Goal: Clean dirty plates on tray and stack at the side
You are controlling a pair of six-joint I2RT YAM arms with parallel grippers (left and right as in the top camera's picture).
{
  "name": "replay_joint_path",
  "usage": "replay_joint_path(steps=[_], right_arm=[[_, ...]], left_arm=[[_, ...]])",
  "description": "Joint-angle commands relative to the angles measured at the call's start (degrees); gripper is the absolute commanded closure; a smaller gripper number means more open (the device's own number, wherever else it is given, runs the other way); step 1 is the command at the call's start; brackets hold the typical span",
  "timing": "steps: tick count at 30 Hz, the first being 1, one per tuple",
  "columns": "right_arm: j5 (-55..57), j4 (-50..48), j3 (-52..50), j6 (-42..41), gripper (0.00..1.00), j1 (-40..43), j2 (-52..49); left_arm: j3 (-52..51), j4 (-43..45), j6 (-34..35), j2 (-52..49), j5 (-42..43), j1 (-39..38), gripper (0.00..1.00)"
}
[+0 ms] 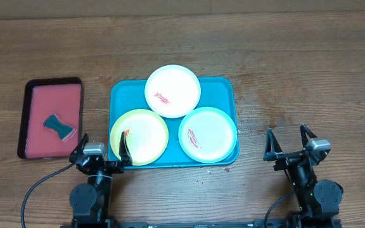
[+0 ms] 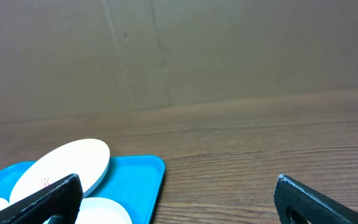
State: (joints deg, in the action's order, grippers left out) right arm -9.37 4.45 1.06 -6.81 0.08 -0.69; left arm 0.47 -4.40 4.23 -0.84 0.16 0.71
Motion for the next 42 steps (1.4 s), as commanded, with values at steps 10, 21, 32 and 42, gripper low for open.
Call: replay_joint_path(steps=[10, 21, 32, 42], right_arm=[[0.72, -0.31, -0.59, 0.24, 0.00, 0.22, 0.52], [0.72, -0.31, -0.59, 0.24, 0.00, 0.22, 0.52], [0.74, -0.31, -0.59, 0.24, 0.00, 0.22, 0.52], [0.72, -0.31, -0.59, 0.24, 0.00, 0.22, 0.52]], left_arm=[[-0.20, -0.04, -1.05, 0.59, -0.37, -0.37, 0.00], [-0.17, 2.08, 26.10, 0.59, 28.94, -0.42, 0.00], [-0.09, 15.37, 28.65, 0.59, 40.74, -0.42, 0.00], [3.76, 9.55, 17.14, 0.59, 35.21, -0.37, 0.00]])
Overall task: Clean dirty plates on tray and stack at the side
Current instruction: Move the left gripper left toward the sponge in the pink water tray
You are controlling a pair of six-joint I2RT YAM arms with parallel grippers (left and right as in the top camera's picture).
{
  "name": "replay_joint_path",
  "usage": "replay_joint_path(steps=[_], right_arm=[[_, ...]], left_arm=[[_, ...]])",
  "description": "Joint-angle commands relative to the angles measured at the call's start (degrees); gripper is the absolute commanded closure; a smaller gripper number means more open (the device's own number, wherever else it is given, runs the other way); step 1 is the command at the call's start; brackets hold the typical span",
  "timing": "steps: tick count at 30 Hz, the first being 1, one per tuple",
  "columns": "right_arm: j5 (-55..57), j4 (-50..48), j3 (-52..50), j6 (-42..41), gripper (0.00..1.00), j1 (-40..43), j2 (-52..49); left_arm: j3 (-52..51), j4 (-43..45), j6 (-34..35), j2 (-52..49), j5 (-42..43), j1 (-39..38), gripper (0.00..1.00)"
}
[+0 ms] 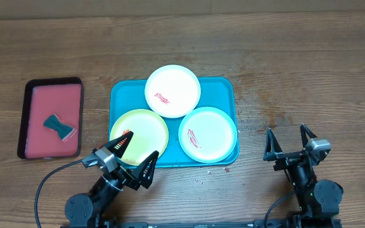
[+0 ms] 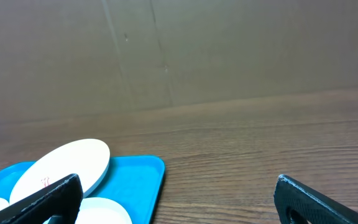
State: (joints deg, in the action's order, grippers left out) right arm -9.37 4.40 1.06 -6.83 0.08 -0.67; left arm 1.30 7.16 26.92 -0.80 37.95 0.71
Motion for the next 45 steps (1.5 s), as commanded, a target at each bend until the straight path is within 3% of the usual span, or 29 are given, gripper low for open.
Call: replay_joint_path(steps=[1, 8, 23, 31, 45], right_arm=[[0.74, -0.26, -0.59, 0.26, 0.00, 0.22, 0.50], [0.74, -0.26, -0.59, 0.26, 0.00, 0.22, 0.50], [0.72, -0.26, -0.59, 0.26, 0.00, 0.22, 0.50], [0.74, -0.26, -0.59, 0.26, 0.00, 0.22, 0.50], [0.74, -0.26, -0.59, 0.26, 0.00, 0.22, 0.50]], left_arm=[[4.04, -4.61, -7.82, 0.55, -3.93, -0.37, 0.00], [12.33, -20.39, -18.95, 0.55, -15.28, -0.37, 0.00], [16.35, -25.00, -21.18, 0.44, -20.63, -0.37, 0.00], [20.26, -32.04, -22.51, -0.72, -28.87, -0.37, 0.00], [28.09, -33.05, -24.65, -15.80, -32.87, -0.37, 0.00]])
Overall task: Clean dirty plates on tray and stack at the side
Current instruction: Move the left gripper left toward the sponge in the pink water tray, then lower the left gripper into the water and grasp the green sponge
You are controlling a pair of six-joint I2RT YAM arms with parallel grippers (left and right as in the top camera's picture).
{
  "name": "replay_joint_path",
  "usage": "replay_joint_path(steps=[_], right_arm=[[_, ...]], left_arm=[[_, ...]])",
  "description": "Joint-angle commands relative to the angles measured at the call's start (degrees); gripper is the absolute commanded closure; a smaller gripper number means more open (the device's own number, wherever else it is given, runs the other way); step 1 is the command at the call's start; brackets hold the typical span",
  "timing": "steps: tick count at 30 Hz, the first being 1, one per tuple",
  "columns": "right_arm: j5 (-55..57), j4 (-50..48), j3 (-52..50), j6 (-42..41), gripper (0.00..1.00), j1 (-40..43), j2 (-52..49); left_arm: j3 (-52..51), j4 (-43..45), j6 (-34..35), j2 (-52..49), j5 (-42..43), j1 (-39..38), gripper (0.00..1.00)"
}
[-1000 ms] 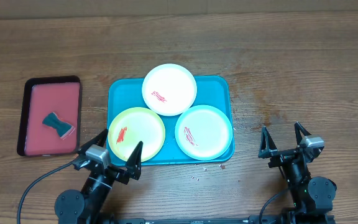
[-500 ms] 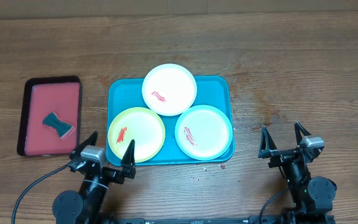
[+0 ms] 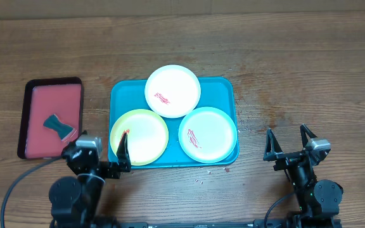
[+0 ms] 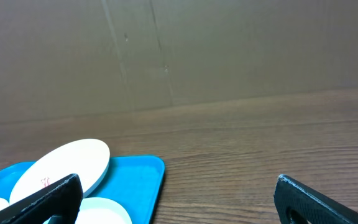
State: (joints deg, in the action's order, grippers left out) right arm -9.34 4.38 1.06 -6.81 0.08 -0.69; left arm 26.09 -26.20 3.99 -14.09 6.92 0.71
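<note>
Three dirty plates lie on the blue tray (image 3: 122,95): a white one (image 3: 173,90) at the back, a yellow-green one (image 3: 139,136) front left and a pale green one (image 3: 208,134) front right, each with red smears. My left gripper (image 3: 97,154) stands open at the tray's near-left corner, one finger over the yellow-green plate's rim. Right of the tray my right gripper (image 3: 288,144) is open and holds nothing. In the right wrist view the right gripper (image 4: 178,202) faces bare wood, with the white plate (image 4: 64,163) and the tray (image 4: 135,180) to its left.
A teal sponge (image 3: 58,125) lies on a red tray with a black rim (image 3: 49,82) at the left of the wooden table. Small red specks mark the wood right of the blue tray. A brown cardboard wall stands behind the table.
My left arm has swung back to the left: its open fingers, turned toward the right below the tray before, now point at the tray's near-left corner. The right arm, plates and sponge are unchanged.
First my left gripper stood open at the tray's near-left corner. Then it was turned to the right, below the yellow-green plate. Now it is back near that corner, a little further left. Plates, sponge and right arm kept their places throughout.
</note>
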Motion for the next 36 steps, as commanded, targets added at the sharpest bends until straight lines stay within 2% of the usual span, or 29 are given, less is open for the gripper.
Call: replay_joint_path(steps=[1, 5, 11, 13, 16, 17, 19, 23, 27, 29, 36], right_arm=[[0.72, -0.24, -0.59, 0.24, 0.00, 0.22, 0.52], [0.72, -0.24, -0.59, 0.24, 0.00, 0.22, 0.52], [0.72, -0.26, -0.59, 0.24, 0.00, 0.22, 0.52], [0.70, -0.24, -0.59, 0.24, 0.00, 0.22, 0.52], [0.70, -0.26, -0.59, 0.24, 0.00, 0.22, 0.52], [0.70, -0.24, -0.59, 0.24, 0.00, 0.22, 0.52], [0.70, -0.24, -0.59, 0.24, 0.00, 0.22, 0.52], [0.70, -0.24, -0.59, 0.24, 0.00, 0.22, 0.52], [0.72, -0.24, -0.59, 0.24, 0.00, 0.22, 0.52], [0.70, -0.26, -0.59, 0.24, 0.00, 0.22, 0.52], [0.70, -0.24, -0.59, 0.24, 0.00, 0.22, 0.52]], left_arm=[[4.52, 0.35, -2.43, -3.89, -1.81, -0.37, 0.00], [11.10, -2.56, -2.75, -10.29, -1.79, -0.37, 0.00], [27.23, -16.17, -1.86, -25.77, -0.63, -0.37, 0.00], [32.63, -20.11, -2.78, -30.56, 1.95, -0.37, 0.00], [38.23, -23.32, -2.73, -35.82, 11.04, -0.37, 0.00], [39.06, -23.37, -2.75, -37.07, 13.97, -0.37, 0.00], [39.36, -21.94, -2.75, -38.62, 14.60, -0.37, 0.00], [42.40, -25.11, 3.98, -43.30, 1.62, -0.37, 0.00], [51.47, -39.98, 15.63, -52.28, -16.55, -0.35, 0.00], [55.28, -45.40, 17.07, -56.94, -21.57, -0.35, 0.00], [57.00, -45.44, 17.94, -64.81, -21.90, -0.35, 0.00]])
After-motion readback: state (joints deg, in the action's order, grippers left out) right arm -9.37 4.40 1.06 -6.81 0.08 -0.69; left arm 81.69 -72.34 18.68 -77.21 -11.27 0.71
